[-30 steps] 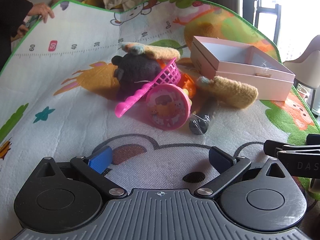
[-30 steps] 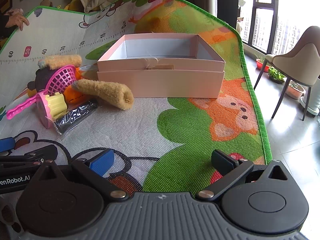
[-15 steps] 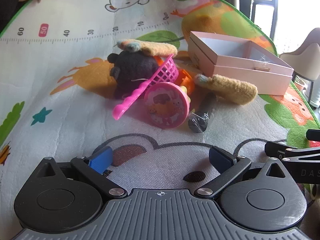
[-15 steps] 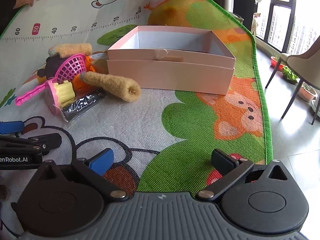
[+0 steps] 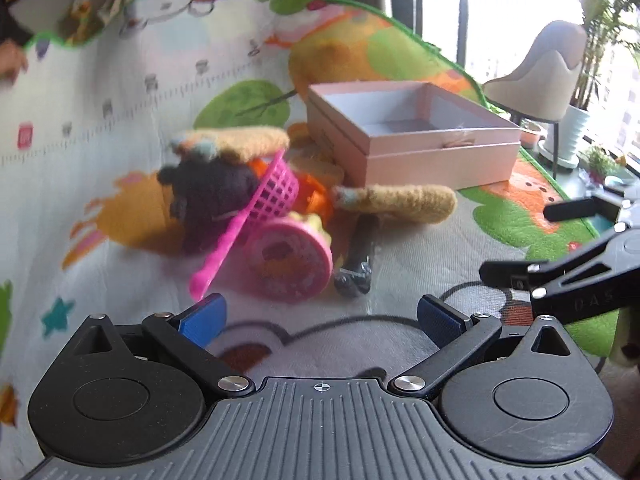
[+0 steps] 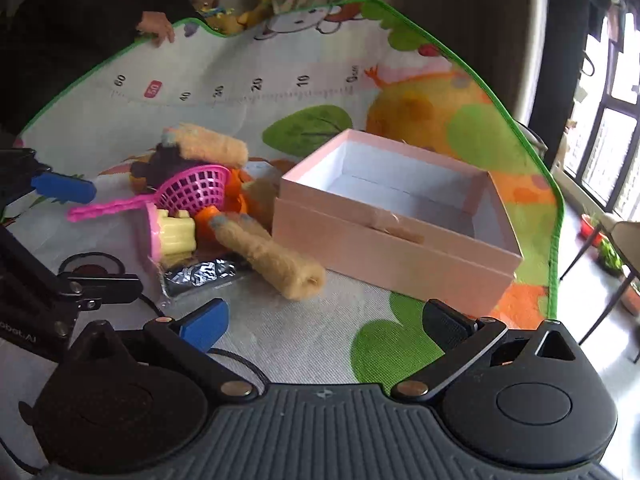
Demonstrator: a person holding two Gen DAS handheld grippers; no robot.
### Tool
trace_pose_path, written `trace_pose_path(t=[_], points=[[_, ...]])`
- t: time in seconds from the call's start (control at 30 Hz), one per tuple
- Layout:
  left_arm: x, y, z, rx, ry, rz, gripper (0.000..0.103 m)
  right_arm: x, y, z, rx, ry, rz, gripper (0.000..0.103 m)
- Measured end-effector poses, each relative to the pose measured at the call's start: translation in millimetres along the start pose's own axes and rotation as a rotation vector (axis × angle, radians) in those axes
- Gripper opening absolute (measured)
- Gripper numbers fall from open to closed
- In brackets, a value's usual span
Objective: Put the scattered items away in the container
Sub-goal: 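Move the right tool toward the black plastic-wrapped roller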
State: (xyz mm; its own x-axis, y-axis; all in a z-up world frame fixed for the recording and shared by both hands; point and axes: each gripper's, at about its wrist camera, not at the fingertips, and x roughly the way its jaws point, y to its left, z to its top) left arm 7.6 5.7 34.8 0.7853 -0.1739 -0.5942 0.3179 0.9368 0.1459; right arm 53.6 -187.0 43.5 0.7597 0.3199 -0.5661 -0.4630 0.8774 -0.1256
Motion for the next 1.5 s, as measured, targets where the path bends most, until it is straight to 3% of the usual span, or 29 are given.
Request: trace_pose_path(t=[0.07,0.17,0.3,0.37,0.5,0.57,0.67,0.83,0.97,1.1,1.13,1.2,1.27,1.33,1.43,1.5], points=[[-5.2,3.7,2.6,0.053,-0.038,0.013,0.103,8.5,8.9,8.6,-0.044,0.015,0.096,0.095],[-9.0,18.6,3.3,0.047,-0.043,-0.015,0.103,26.1,15.9,15.3,-0.041,0.076,0.205,0.080],[-10.6,37.4,3.9,0.030,-0.060,0.067,0.103,46.3,22.6,21.9,-0.021,0.085,0.269,0.082],[-6.8,47.5,5.2,0.022,-0.064,0.116,0.103,60.4,29.8,25.6,-0.043,0.059,0.302,0.092],[3.7,63.6,9.7,-0.004,-0.077,0.217,0.103,89.5,36.6,32.4,-0.052,0.067,0.306,0.097],[2.8,68.4,13.0,-0.052,-0.078,0.144,0.103,86.6,37.0,30.5,-0.060,0.069,0.321,0.089],[-3.2,66.9,14.8,-0.108,-0.085,-0.030,0.103,74.6,39.2,27.6,-0.078,0.075,0.352,0.076],[-6.3,46.2,11.6,-0.109,-0.098,-0.185,0.103,48.7,29.4,12.2,-0.069,0.103,0.311,0.072],[-1.6,29.8,8.7,-0.139,-0.069,-0.335,0.103,23.7,16.9,-5.9,-0.045,0.132,0.234,0.074],[2.0,15.3,7.8,-0.132,-0.079,-0.432,0.103,6.1,0.6,-17.4,-0.033,0.106,0.055,0.078],[5.3,12.6,7.7,-0.126,-0.075,-0.435,0.103,3.8,-3.2,-17.0,-0.013,0.096,0.046,0.078],[17.5,10.3,8.1,-0.113,-0.052,-0.391,0.103,-0.3,-6.7,-14.1,0.027,0.077,0.085,0.076],[28.3,14.0,8.7,-0.113,-0.033,-0.327,0.103,-2.5,1.8,-11.4,0.020,0.056,0.144,0.064],[33.5,21.8,10.1,-0.119,-0.023,-0.252,0.103,-0.5,16.9,-7.0,-0.002,0.045,0.209,0.060],[32.4,35.3,12.7,-0.103,-0.023,-0.126,0.103,13.5,43.9,4.2,-0.033,0.044,0.246,0.060],[25.9,47.4,13.7,-0.120,-0.029,-0.101,0.103,26.7,57.3,9.4,-0.062,0.051,0.231,0.061]])
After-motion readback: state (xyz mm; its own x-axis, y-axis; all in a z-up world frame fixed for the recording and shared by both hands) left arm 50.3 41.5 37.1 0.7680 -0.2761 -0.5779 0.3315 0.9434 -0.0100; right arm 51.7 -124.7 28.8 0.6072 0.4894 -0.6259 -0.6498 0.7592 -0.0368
